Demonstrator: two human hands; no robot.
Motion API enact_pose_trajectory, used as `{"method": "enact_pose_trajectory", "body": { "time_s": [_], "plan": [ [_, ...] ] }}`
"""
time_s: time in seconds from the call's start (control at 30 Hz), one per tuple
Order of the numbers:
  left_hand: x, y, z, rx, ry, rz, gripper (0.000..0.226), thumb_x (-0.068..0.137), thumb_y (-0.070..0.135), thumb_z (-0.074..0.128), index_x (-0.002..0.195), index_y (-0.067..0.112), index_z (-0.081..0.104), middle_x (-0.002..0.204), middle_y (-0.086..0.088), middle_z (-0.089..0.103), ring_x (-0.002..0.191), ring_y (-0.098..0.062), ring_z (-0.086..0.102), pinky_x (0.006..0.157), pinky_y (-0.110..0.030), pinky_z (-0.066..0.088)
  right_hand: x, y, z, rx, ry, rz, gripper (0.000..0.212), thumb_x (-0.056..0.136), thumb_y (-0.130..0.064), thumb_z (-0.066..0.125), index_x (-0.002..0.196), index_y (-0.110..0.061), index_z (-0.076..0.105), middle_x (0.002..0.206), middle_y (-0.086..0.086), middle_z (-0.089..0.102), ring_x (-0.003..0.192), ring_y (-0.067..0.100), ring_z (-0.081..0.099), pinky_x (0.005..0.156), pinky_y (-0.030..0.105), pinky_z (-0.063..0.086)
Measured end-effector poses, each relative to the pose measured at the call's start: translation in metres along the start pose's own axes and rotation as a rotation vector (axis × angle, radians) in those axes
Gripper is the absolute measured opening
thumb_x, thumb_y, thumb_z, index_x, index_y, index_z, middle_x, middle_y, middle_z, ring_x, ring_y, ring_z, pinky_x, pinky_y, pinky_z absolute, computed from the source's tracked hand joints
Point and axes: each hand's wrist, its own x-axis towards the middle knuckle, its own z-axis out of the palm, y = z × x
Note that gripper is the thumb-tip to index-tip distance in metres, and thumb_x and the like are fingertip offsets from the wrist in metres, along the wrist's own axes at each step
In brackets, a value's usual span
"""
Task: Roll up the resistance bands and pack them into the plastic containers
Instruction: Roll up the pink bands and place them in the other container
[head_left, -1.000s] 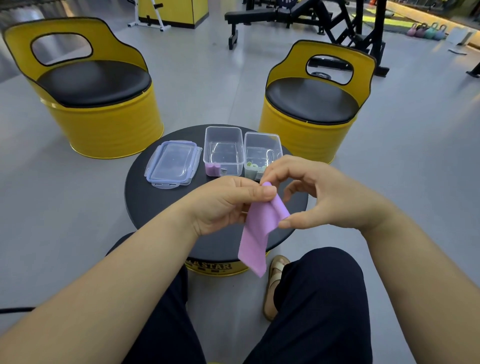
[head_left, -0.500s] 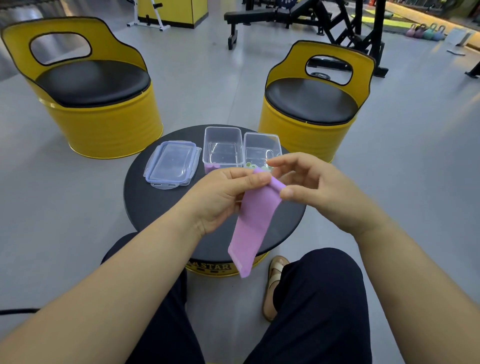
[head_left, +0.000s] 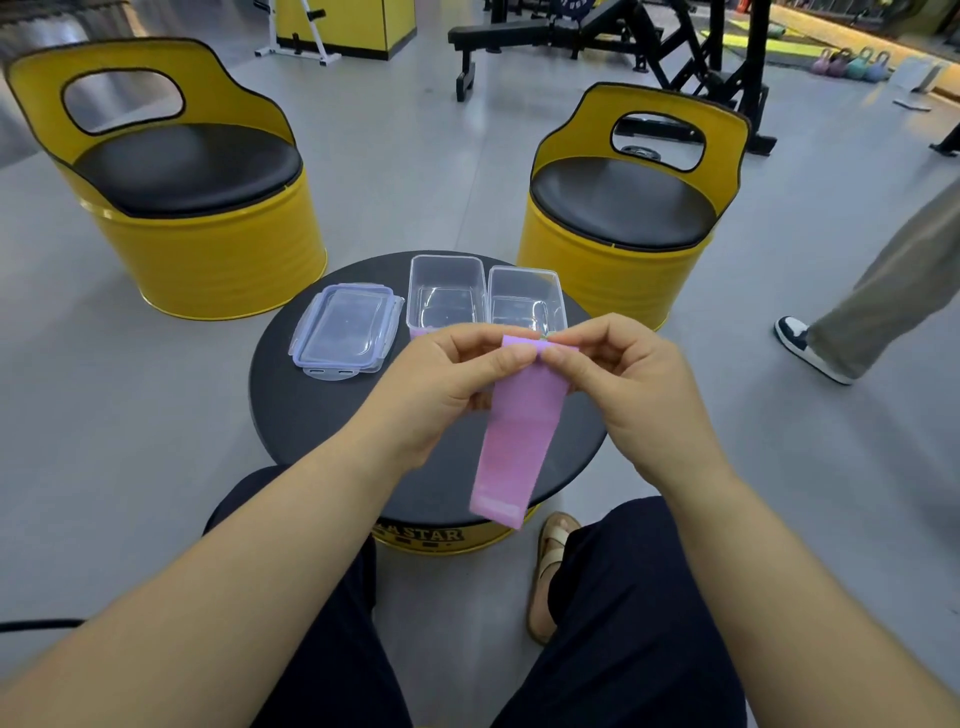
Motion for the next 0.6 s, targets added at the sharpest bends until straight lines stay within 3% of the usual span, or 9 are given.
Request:
{"method": "enact_pose_trajectory", "body": {
  "time_s": [0.17,0.33,0.6],
  "plan": [
    [-0.0001,0.0039,-0.0014,0.134,0.074,0.072,0.01,0.08,0.014,0.069,0.09,0.013,0.073,0.088,-0.007,0.074,0.082,-0.017,0.068,0.079,-0.034,0.057,-0.001,0.0002,-0.0016,-0.06,-0.021,-0.042,0.011,0.075,-0.009,0.072,0.082,-0.014,0.067,0.071,-0.016,0.069,0.072,0.0,0.063,0.069,0.013,0.051],
    [-0.0007,0.0043,-0.0006,0.142,0.104,0.113,0.012,0.08,0.009,0.07,0.091,0.013,0.073,0.089,-0.005,0.074,0.084,-0.013,0.069,0.078,-0.024,0.056,-0.002,-0.0015,-0.0008,-0.084,-0.001,-0.014,0.027,0.066,-0.037,0.069,0.088,-0.021,0.067,0.071,-0.011,0.066,0.072,0.002,0.063,0.07,0.02,0.054],
    [-0.0032,0.0044,0.0004,0.141,0.128,0.153,0.02,0.077,0.001,0.071,0.085,0.02,0.072,0.082,0.006,0.074,0.084,-0.008,0.068,0.08,-0.021,0.054,-0.0012,0.0001,-0.0007,-0.012,0.031,0.026,0.019,0.067,-0.032,0.069,0.083,-0.022,0.07,0.077,-0.008,0.073,0.077,0.007,0.069,0.068,0.02,0.055]
  ]
}}
